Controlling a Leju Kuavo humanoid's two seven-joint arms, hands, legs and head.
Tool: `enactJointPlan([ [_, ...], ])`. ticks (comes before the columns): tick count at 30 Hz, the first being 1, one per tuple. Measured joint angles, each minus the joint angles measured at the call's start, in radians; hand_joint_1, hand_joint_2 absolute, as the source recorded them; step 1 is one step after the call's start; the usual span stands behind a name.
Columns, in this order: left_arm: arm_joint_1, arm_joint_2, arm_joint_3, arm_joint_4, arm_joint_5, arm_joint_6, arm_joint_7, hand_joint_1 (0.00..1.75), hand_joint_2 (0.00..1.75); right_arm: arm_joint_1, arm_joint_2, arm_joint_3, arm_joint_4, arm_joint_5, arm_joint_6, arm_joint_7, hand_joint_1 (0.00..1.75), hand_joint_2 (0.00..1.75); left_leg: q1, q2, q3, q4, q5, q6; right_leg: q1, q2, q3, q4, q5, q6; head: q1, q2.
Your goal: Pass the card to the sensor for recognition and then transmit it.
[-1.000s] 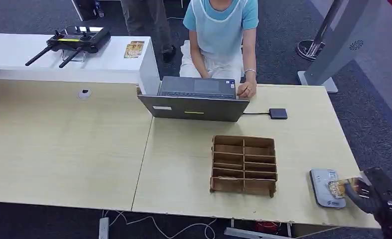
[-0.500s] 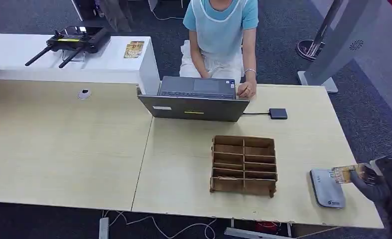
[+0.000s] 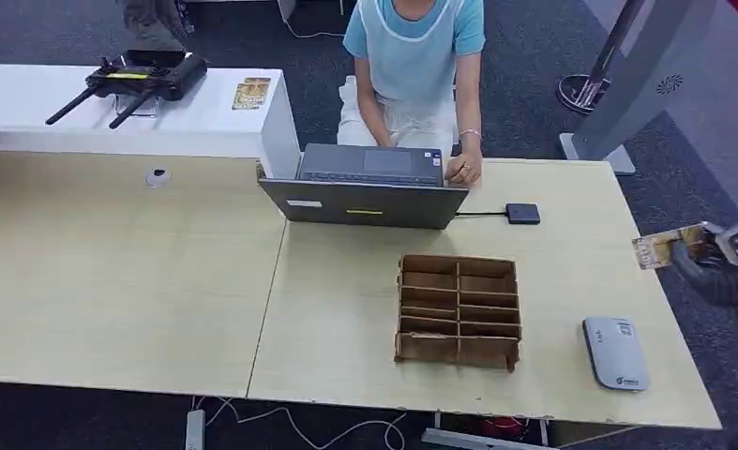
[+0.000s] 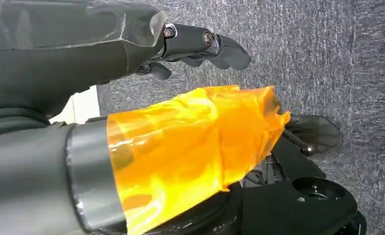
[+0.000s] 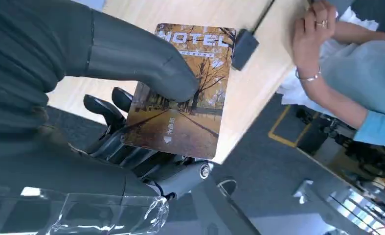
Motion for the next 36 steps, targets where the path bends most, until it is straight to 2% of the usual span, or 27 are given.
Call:
enactJointPlan([
  [3,-0.002,0.000,-0.001,0.000,0.000,0.002,0.001,0.00,0.00,-0.084,-0.005,0.060,0.006,0.025,-0.018,0.005,1.75,1.75,0.000,0.001,0.001,0.000,0.000,0.000,0.000,0.001,0.000,0.000,0.001,-0.001,0.000,0.000],
  [7,0.000,-0.003,-0.001,0.000,0.000,0.003,0.002,0.00,0.00,-0.123,-0.010,0.095,0.011,0.054,-0.034,0.007,1.75,1.75,0.000,-0.003,-0.001,0.000,0.001,0.000,0.000,-0.003,0.000,0.000,0.000,0.000,0.000,0.000],
  [10,-0.001,-0.003,-0.002,0.000,0.000,0.003,0.020,0.00,0.00,-0.192,-0.007,0.145,0.030,0.155,-0.095,0.034,1.75,1.75,0.000,0.001,-0.002,0.000,0.001,0.000,0.000,0.000,0.000,0.001,0.001,0.000,0.000,0.000],
  [12,-0.003,-0.003,-0.003,0.000,0.000,0.003,0.037,0.00,0.00,-0.282,0.006,0.205,0.066,0.267,-0.169,0.068,1.75,1.75,0.000,0.005,-0.001,0.000,0.001,0.000,0.000,0.004,-0.001,0.001,0.002,-0.001,0.000,0.000],
  [15,-0.006,-0.003,-0.009,0.000,-0.009,0.000,0.059,0.00,0.00,-0.423,0.048,0.324,0.132,0.502,-0.315,0.115,1.75,1.75,0.000,0.007,0.002,0.000,0.002,-0.001,0.000,0.007,-0.001,0.002,0.003,-0.001,-0.001,0.000],
  [20,-0.012,-0.003,-0.032,0.000,-0.050,-0.013,0.058,0.00,0.00,-0.580,0.119,0.479,0.224,0.718,-0.406,0.119,1.75,1.75,0.001,0.002,0.001,0.000,0.004,-0.003,0.001,0.003,-0.001,0.003,0.003,-0.002,0.000,0.000],
  [23,-0.018,-0.002,-0.050,0.000,-0.084,-0.016,0.061,0.00,0.00,-0.651,0.172,0.550,0.301,0.867,-0.474,0.145,1.75,1.75,0.001,0.003,0.001,0.000,0.004,-0.003,0.001,0.004,-0.001,0.003,0.003,-0.002,0.000,0.000],
  [29,-0.025,0.000,-0.085,0.000,-0.117,-0.024,0.071,0.00,0.00,-0.764,0.303,0.652,0.507,1.038,-0.524,0.196,1.75,1.75,0.001,0.003,0.002,0.000,0.004,-0.003,0.001,0.004,-0.001,0.003,0.003,-0.002,0.000,0.000],
  [34,-0.025,0.003,-0.097,0.000,-0.117,-0.028,0.072,0.00,0.00,-0.811,0.369,0.698,0.626,1.102,-0.523,0.222,1.75,1.75,0.001,0.001,0.001,0.000,0.004,-0.003,0.001,0.002,-0.001,0.003,0.003,-0.002,0.000,0.000],
  [36,-0.025,0.005,-0.097,0.000,-0.115,-0.031,0.074,0.00,0.00,-0.832,0.392,0.733,0.679,1.164,-0.513,0.234,1.75,1.75,0.001,0.002,0.001,0.000,0.004,-0.003,0.001,0.003,-0.001,0.003,0.003,-0.002,0.000,0.000],
])
